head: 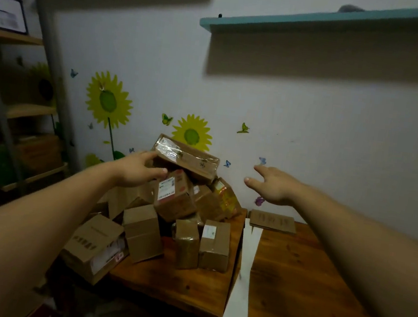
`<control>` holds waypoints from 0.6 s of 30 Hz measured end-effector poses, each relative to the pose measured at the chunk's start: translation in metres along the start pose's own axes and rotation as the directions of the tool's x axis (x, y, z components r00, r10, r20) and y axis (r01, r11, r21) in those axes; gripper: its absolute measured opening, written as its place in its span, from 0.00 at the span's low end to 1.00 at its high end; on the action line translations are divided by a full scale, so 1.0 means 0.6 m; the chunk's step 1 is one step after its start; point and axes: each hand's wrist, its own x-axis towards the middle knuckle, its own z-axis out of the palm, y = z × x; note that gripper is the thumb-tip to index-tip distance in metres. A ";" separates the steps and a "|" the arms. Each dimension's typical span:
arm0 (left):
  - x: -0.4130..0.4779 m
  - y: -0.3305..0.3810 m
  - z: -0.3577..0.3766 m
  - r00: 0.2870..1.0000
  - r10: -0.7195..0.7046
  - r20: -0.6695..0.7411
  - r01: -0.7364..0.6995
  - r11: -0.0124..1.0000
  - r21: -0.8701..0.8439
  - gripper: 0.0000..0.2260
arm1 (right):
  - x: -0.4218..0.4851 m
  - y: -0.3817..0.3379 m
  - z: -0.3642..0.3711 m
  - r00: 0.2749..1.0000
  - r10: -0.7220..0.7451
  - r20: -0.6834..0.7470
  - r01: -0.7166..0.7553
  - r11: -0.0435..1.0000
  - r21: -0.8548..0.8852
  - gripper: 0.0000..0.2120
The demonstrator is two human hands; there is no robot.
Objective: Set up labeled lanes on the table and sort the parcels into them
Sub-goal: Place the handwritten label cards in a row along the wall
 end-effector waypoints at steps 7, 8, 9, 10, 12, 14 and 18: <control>0.175 -0.033 0.034 0.994 0.044 0.101 -0.042 0.999 -0.026 0.32 | 0.139 0.031 0.066 0.996 0.029 0.079 -0.030 1.000 0.001 0.37; 0.202 -0.029 0.046 0.992 0.060 0.114 -0.059 0.998 -0.016 0.33 | 0.149 0.041 0.073 0.995 0.052 0.086 -0.052 0.999 0.003 0.37; 0.228 -0.022 0.061 0.989 0.081 0.127 -0.080 0.997 -0.010 0.34 | 0.157 0.053 0.082 0.992 0.077 0.097 -0.078 0.997 0.002 0.37; 0.253 -0.011 0.078 0.984 0.109 0.139 -0.108 0.994 -0.013 0.34 | 0.164 0.067 0.089 0.989 0.105 0.108 -0.106 0.994 -0.001 0.37; 0.303 0.020 0.118 0.971 0.167 0.169 -0.164 0.986 -0.030 0.34 | 0.177 0.100 0.100 0.979 0.164 0.117 -0.164 0.986 -0.014 0.36; 0.347 0.057 0.165 0.952 0.217 0.214 -0.203 0.975 -0.086 0.35 | 0.187 0.139 0.108 0.969 0.209 0.131 -0.209 0.978 -0.020 0.36; 0.430 0.137 0.276 0.890 0.277 0.361 -0.250 0.961 -0.122 0.35 | 0.204 0.243 0.128 0.941 0.289 0.178 -0.293 0.956 -0.004 0.35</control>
